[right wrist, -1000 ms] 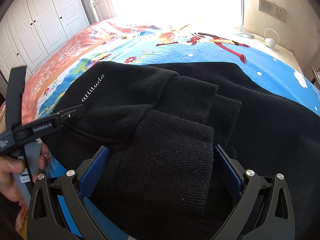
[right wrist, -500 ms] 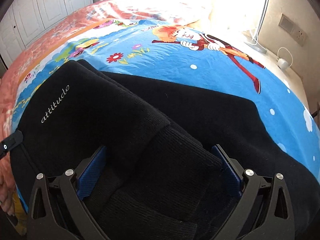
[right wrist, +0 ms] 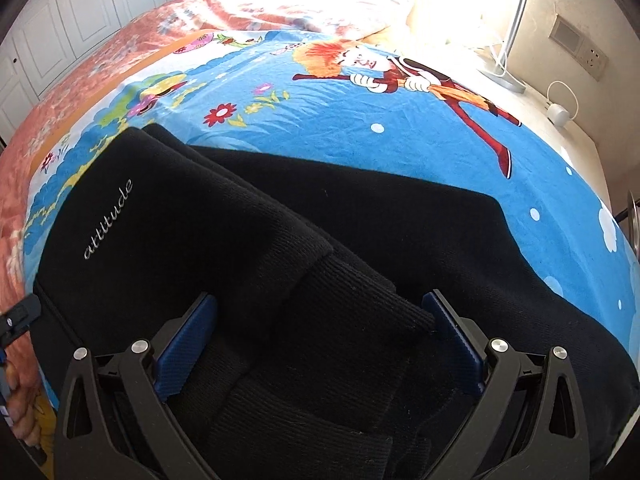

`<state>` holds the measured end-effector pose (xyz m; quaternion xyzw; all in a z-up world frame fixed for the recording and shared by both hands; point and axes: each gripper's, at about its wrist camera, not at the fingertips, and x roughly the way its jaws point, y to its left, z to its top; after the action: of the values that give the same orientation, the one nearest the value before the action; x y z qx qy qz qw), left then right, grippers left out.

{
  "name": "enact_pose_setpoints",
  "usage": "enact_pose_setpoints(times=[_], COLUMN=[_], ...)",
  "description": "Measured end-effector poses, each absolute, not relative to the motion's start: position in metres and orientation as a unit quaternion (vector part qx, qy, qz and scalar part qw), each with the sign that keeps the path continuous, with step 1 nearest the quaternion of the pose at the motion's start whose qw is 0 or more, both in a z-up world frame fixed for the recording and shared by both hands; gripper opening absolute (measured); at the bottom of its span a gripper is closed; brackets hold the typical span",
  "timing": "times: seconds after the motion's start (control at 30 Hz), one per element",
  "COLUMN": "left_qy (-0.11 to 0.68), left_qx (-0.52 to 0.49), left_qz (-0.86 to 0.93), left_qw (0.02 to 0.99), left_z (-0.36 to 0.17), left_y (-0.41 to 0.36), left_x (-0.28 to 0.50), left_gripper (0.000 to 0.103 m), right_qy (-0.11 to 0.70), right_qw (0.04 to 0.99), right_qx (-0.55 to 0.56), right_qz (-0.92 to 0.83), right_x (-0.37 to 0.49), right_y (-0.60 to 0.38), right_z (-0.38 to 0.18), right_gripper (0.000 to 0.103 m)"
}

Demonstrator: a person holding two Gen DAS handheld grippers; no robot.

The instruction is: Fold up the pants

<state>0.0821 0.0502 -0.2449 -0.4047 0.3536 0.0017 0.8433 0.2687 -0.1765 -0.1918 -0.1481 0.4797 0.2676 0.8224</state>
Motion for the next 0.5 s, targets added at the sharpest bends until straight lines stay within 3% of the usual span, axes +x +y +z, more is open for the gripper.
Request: enact_pose_setpoints(times=[0.23,0.37,0.5], left_qy=[0.353,0.354,0.35], left_qx=[-0.403,-0.396,-0.394], left_qz=[-0.006,-0.002,-0.002], left_qw=[0.845,0.847,0.85], left_z=[-0.248,-0.247,-0.247], left_y=[0.051,0.049,0.049], left_x=[0.085,0.084,0.083], left_gripper=[0.047,0.047,0.048], right_qy=[0.474,0.52,0.455], right_qw=[0.794,0.762,0.797], right_qx=[-0.13,-0.135,-0.146], right_qz=[0.358,0.362,0.37], right_x=[0.277,0.279,0.268], right_y=[-0.083,-0.042,-0.044], right_z=[-0.169,-0.176,-0.141], right_gripper=[0.096,0.093,0.097])
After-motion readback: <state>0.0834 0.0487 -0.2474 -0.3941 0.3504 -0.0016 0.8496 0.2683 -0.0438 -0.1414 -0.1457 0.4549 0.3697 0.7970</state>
